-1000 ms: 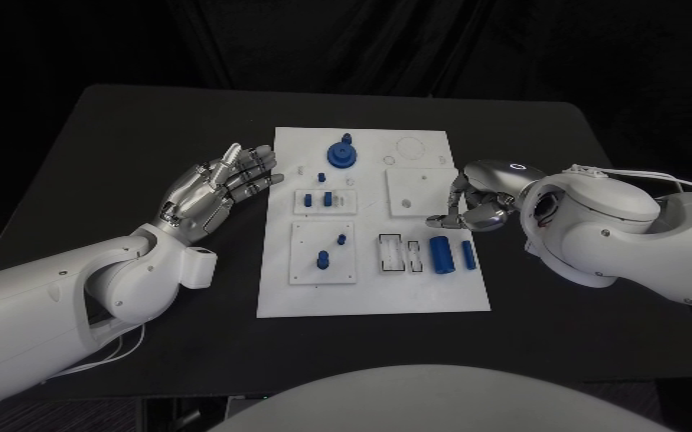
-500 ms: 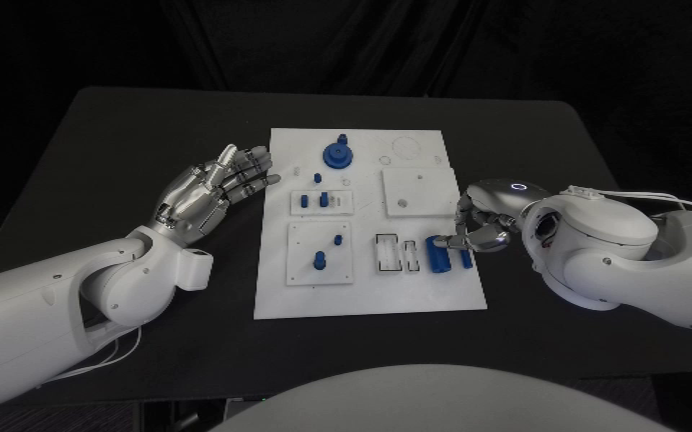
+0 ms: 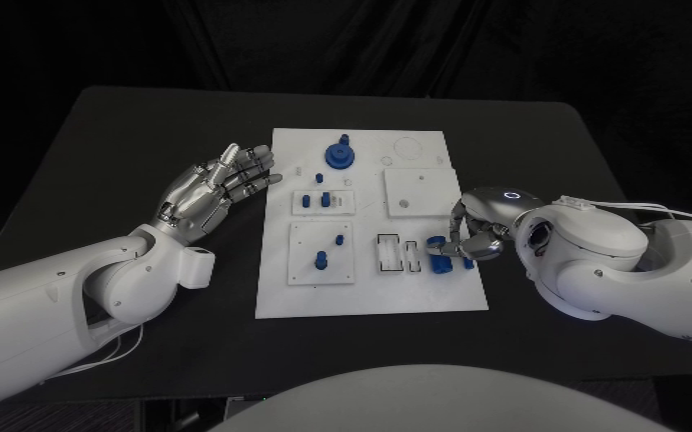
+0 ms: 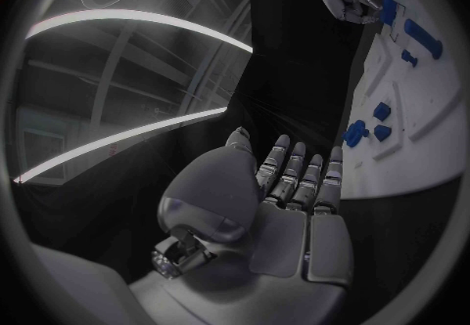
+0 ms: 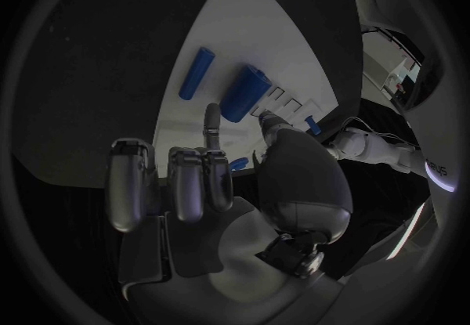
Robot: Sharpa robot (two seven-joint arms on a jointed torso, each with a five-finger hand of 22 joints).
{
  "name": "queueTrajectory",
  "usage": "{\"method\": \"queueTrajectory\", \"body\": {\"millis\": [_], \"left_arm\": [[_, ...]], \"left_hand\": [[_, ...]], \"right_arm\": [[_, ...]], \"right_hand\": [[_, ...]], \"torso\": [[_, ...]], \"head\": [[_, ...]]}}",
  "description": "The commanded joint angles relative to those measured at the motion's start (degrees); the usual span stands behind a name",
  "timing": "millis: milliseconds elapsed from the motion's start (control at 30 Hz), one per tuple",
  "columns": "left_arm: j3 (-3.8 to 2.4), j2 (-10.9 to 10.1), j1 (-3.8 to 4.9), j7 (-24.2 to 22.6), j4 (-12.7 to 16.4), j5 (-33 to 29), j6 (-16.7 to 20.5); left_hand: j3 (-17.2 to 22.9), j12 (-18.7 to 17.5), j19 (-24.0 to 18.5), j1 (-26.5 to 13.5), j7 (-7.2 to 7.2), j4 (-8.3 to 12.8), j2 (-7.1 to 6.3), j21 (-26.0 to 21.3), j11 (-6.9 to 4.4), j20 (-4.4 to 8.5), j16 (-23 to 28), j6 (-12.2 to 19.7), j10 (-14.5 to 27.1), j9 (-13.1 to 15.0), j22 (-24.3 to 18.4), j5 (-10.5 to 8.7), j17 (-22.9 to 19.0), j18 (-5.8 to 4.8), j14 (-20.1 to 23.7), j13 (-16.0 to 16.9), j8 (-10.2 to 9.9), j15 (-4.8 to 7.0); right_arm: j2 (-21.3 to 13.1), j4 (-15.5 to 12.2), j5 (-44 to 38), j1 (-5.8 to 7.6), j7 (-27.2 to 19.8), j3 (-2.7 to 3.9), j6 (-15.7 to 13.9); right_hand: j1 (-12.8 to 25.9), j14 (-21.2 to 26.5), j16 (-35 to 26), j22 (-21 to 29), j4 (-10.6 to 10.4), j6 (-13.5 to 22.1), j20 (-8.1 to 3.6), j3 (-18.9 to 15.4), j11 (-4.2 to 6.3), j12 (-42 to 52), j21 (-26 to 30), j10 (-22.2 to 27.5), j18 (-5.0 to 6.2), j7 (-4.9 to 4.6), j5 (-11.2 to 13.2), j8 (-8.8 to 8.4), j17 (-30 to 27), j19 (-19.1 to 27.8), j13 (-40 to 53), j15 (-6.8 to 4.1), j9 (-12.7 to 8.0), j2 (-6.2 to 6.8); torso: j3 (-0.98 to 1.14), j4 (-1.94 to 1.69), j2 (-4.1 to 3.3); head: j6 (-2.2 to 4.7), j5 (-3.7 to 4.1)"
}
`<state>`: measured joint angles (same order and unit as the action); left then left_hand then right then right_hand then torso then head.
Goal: Assemble the parts on the task board
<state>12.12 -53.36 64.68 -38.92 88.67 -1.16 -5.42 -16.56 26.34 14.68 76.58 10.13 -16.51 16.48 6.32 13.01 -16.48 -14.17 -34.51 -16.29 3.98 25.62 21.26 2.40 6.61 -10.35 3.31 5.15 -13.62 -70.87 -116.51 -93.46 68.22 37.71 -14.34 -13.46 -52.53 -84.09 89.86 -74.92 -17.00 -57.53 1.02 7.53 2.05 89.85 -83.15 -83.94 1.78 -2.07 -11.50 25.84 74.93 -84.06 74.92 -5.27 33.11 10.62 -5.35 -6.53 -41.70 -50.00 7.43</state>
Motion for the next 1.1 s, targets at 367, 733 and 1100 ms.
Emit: {"method": "queueTrajectory", "body": {"millis": [367, 733, 1100], "left_arm": [[-0.04, 0.3, -0.16, -0.5, -0.2, 0.1, -1.4], [-0.04, 0.2, -0.29, -0.1, -0.3, 0.1, -1.7], [-0.04, 0.1, -0.6, 0.4, -0.4, 0.1, -1.9]], "left_hand": [[0.6, -0.1, -0.3, 0.0, 2.92, 0.1, 0.02, 0.0, 0.6, -0.26, -0.3, 0.3, 0.2, 0.0, -0.2, 0.3, 0.1, 0.21, 0.3, 0.0, 0.4, -0.22], [0.7, -0.2, -0.3, 0.2, 3.04, 0.1, 0.01, 0.0, 0.77, -0.28, -0.3, 0.3, 0.3, 0.0, -0.2, 0.36, 0.1, 0.13, 0.4, 0.0, 0.4, -0.32], [0.8, -0.2, -0.4, 0.3, 3.14, 0.2, 0.0, 0.0, 0.89, -0.29, -0.3, 0.4, 0.3, 0.0, -0.3, 0.45, 0.1, 0.05, 0.5, 0.0, 0.4, -0.42]], "right_arm": [[1.3, 1.0, -0.7, -1.16, 1.5, 0.02, -1.3], [2.8, 2.8, -0.7, -3.61, 2.0, 0.02, 0.4], [3.7, 3.3, 2.0, -4.9, 1.7, 0.03, -5.5]], "right_hand": [[0.1, -5.9, 0.1, -12.8, -0.1, -1.1, 0.25, 0.5, -0.33, 0.2, 0.3, -6.1, -0.05, 0.09, 0.9, -0.45, 15.1, -3.4, 15.1, 0.21, 0.5, -0.52], [-1.8, -5.9, 0.1, -12.6, 0.0, -1.3, 0.19, 1.7, -0.23, 0.2, 0.9, -6.1, 0.1, 0.14, -3.8, -1.54, 15.1, -3.1, 15.1, 0.15, 0.9, -1.82], [-12.6, -5.9, 0.1, -12.5, 2.1, -2.2, -0.22, 7.4, 0.35, 0.2, 1.1, -6.1, 0.17, 0.87, -19.5, -2.12, 15.1, -3.0, 15.1, -0.39, 2.7, -3.6]], "torso": [[0.0, 0.0, 0.06], [-0.09, -0.05, 0.05], [-0.04, -0.09, 0.02]], "head": [[0.0, -0.2], [0.0, -0.38], [0.0, -0.51]]}}
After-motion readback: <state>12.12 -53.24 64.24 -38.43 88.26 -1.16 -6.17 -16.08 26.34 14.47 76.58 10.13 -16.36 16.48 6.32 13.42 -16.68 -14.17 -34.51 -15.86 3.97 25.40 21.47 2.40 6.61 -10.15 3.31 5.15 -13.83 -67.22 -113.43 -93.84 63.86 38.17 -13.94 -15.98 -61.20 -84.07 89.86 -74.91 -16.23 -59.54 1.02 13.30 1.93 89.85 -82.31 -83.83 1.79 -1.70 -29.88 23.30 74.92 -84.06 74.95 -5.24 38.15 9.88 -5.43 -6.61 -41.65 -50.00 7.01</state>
